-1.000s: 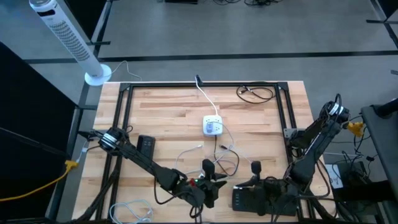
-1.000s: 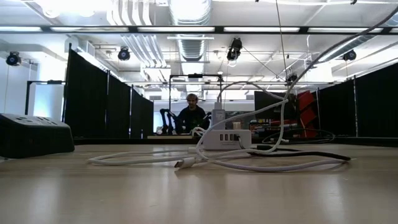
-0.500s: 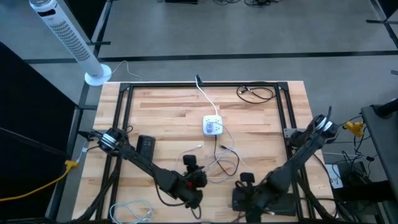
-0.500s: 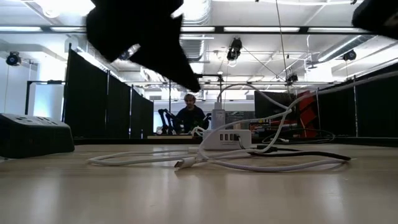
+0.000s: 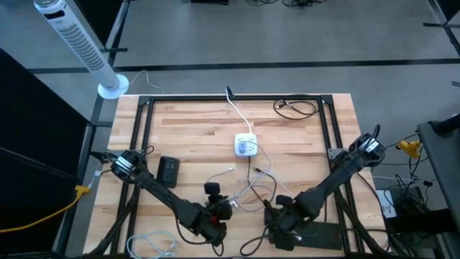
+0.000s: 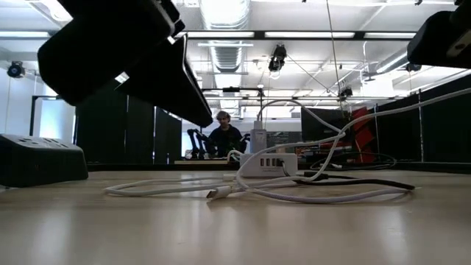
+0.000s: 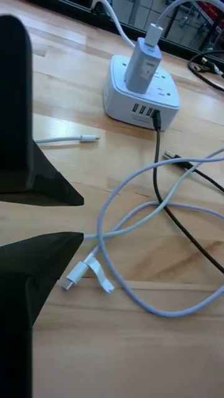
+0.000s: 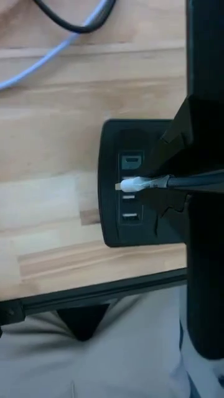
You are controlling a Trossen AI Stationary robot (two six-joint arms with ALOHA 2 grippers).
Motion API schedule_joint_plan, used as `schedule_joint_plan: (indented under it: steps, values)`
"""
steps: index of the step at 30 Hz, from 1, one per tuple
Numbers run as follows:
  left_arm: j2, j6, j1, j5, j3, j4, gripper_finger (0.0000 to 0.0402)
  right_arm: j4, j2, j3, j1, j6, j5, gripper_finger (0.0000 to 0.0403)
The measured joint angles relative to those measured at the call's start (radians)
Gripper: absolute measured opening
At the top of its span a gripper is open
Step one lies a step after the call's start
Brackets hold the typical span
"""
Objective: Insert USB
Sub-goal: Insert the white charger cable into the bottom black outlet extension
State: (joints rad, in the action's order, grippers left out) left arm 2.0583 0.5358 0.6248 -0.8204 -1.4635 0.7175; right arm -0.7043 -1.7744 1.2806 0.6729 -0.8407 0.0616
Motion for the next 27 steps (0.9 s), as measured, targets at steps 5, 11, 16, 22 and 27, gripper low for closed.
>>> schedule_joint_plan:
  steps: [5,11,16,22,27]
  values:
    - [0.0,0.006,0.005,0.0,0.01,0.006,0.0064,-0.031,-0.041,0.026,0.0,0.004,0.026,0.001]
    - [0.0,0.006,0.007,0.0,0.011,0.003,0.0064,-0.056,-0.054,0.042,0.0,0.006,0.034,0.001]
    - [0.0,0.009,0.007,0.0,0.011,0.001,0.0064,-0.052,-0.054,0.043,-0.002,0.004,0.033,0.001]
    - [0.0,0.01,0.007,0.0,0.011,0.001,0.0063,-0.051,-0.056,0.043,-0.007,0.012,0.021,0.001]
    - [0.0,0.013,0.007,0.0,0.011,0.0,0.0064,-0.053,-0.056,0.043,-0.019,0.02,0.02,0.001]
